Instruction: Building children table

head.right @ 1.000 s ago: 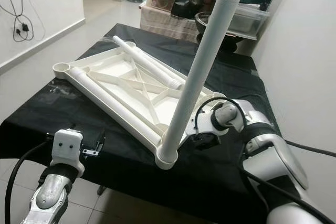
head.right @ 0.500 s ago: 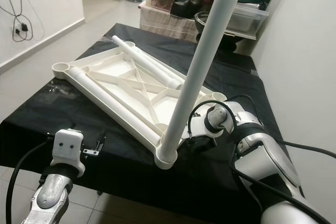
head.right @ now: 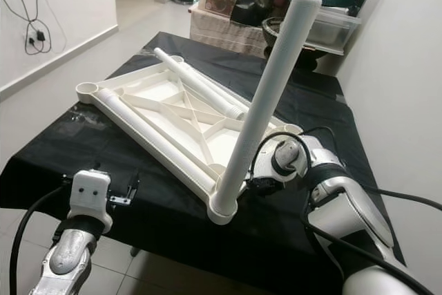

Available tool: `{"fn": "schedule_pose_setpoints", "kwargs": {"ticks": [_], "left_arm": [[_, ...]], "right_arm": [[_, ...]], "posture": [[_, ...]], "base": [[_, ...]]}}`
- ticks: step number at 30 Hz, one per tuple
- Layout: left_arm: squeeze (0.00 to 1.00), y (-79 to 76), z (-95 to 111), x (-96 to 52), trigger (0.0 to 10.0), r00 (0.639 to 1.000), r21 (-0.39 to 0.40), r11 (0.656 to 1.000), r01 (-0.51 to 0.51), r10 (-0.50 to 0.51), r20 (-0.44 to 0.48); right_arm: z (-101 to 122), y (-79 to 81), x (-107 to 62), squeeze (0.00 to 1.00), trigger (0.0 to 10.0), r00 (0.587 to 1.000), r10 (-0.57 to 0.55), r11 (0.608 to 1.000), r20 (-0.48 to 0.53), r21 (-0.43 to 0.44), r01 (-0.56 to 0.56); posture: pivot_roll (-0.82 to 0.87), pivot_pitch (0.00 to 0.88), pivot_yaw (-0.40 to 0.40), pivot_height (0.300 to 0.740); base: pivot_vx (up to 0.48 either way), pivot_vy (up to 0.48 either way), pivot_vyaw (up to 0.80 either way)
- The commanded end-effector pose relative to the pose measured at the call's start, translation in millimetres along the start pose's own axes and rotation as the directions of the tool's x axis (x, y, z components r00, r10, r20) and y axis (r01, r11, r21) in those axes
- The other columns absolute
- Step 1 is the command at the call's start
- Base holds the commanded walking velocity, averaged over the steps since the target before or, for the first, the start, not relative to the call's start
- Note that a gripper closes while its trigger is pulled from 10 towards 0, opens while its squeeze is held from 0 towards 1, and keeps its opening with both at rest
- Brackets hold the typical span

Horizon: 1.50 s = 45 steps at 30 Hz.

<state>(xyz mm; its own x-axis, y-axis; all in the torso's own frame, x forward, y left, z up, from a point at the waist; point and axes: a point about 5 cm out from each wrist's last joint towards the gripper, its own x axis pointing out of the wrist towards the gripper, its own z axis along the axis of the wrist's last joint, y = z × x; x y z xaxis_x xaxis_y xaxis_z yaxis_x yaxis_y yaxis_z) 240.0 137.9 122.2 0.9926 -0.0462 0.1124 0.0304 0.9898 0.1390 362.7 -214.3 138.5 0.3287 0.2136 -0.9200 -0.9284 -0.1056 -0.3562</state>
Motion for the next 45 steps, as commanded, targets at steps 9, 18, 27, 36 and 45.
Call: {"fn": "schedule_pose_setpoints", "kwargs": {"ticks": [9, 18, 27, 36, 45], "left_arm": [[0.00, -4.6, -1, 1.2, 10.0, 1.000, -0.001, 1.000, 0.018, -0.018, -0.004], [0.00, -5.0, -2, 1.3, 10.0, 1.000, -0.003, 1.000, 0.014, -0.014, -0.004], [0.00, -5.0, -3, 0.4, 10.0, 1.000, -0.006, 1.000, 0.010, -0.010, -0.008], [0.00, -3.5, -3, -1.0, 10.0, 1.000, -0.008, 1.000, -0.004, 0.004, -0.010], [0.00, -0.6, -4, -1.2, 10.0, 1.000, -0.005, 1.000, -0.013, 0.013, -0.011]], "right_arm": [[-5, 22.8, 11.9, 0.00, 0.0, 0.988, 0.151, 0.988, 0.017, -0.028, -0.151], [-1, 26.1, 16.0, 0.00, 0.0, 0.985, 0.164, 0.986, 0.058, -0.009, -0.164], [-2, 30.5, 24.1, 0.00, 0.0, 0.984, 0.148, 0.974, 0.096, 0.158, -0.162], [-3, 33.1, 39.2, 0.00, 0.0, 0.995, 0.006, 0.893, 0.101, 0.447, -0.051], [1, 48.8, 46.8, 0.00, 0.0, 0.979, 0.033, 0.932, 0.202, 0.347, -0.103]], "posture": [[0.09, 0.000, -0.172, 0.740], [0.09, 0.000, -0.175, 0.740], [0.09, 0.000, -0.179, 0.740], [0.08, 0.000, -0.186, 0.740], [0.07, 0.000, -0.179, 0.740]], "base": [[0.000, 0.000, 0.00], [0.000, 0.000, 0.00], [0.000, 0.000, 0.00], [0.000, 0.000, 0.00], [0.000, 0.000, 0.00]]}}
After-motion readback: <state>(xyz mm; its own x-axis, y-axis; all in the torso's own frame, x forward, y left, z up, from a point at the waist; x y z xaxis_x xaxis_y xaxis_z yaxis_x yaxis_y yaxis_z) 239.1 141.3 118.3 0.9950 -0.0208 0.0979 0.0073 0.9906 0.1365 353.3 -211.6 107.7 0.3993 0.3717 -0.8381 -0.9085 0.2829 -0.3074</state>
